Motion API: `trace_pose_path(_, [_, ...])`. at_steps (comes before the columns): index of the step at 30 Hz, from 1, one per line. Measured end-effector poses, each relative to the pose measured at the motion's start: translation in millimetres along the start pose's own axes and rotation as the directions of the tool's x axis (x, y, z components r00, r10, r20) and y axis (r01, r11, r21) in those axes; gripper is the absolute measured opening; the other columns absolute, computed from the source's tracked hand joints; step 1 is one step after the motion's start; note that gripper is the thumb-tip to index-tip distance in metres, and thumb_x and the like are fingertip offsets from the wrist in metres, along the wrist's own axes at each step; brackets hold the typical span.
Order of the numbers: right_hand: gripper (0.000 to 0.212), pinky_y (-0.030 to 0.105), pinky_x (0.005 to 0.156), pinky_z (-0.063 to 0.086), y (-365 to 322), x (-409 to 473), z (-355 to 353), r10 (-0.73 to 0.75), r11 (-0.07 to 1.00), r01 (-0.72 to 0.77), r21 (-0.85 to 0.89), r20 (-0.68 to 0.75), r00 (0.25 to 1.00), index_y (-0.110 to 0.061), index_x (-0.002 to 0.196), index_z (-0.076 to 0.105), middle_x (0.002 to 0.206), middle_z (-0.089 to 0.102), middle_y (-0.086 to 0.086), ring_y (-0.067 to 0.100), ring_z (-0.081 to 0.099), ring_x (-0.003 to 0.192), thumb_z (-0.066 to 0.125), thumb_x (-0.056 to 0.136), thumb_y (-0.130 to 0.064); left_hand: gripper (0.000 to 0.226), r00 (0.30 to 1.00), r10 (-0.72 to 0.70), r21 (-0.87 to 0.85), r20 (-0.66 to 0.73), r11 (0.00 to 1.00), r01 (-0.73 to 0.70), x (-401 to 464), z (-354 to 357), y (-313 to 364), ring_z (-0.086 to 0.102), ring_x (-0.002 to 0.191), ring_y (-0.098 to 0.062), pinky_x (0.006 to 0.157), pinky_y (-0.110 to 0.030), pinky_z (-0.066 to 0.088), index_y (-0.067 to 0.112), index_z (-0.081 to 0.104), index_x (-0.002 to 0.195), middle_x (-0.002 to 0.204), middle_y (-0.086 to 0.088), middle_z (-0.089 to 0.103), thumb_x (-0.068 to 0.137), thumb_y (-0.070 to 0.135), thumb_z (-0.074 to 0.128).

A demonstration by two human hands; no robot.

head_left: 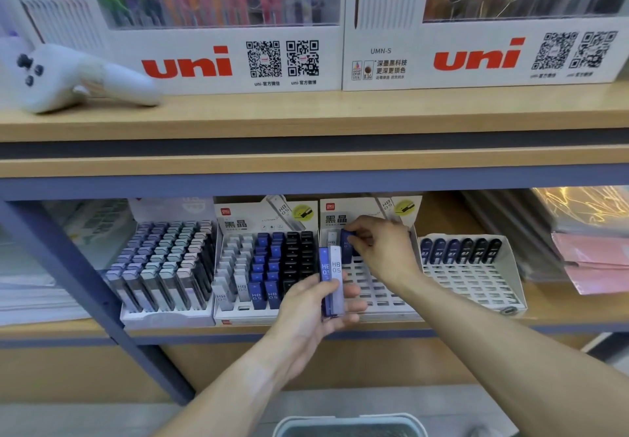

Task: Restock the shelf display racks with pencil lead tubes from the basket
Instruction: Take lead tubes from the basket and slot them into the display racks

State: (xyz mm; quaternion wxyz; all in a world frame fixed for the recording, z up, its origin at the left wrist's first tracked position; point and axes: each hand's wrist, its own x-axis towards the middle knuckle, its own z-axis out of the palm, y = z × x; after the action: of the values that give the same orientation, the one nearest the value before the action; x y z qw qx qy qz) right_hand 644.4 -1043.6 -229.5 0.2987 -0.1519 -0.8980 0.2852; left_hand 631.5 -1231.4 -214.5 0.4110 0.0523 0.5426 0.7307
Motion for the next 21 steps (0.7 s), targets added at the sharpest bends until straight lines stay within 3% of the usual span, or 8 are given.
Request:
trace_pose_path(17, [0.017,0.033,0.088,0.059,3.6,5.0,-4.2,0.005,1.000,-0.007,0.014,0.100,0.995,-0.017,0.103,0.078,0.099,0.078,-0.004,0.009,0.072,0.088,0.074,0.089,-0.009,0.028,0.995,0.098,0.013,0.026,0.995,-0.098,-4.5,-4.3,2.7,0.074,0.105,-0.026,0.089,-0.034,0.061,0.011,0.062,0.130,0.113,-0.009,0.077,0.102,0.012,0.056])
trace_pose_path(21, [0.025,0.032,0.097,0.055,2.8,5.5,-3.3,0.028,0.999,-0.024,-0.034,0.113,0.993,-0.019,0.114,0.077,0.113,0.076,-0.002,0.014,0.071,0.102,0.067,0.094,-0.007,0.029,0.995,0.088,-0.026,0.044,0.996,-0.087,-5.7,-3.5,1.8,0.073,0.107,-0.026,0.090,-0.034,0.061,0.012,0.064,0.129,0.115,-0.009,0.076,0.101,0.011,0.058])
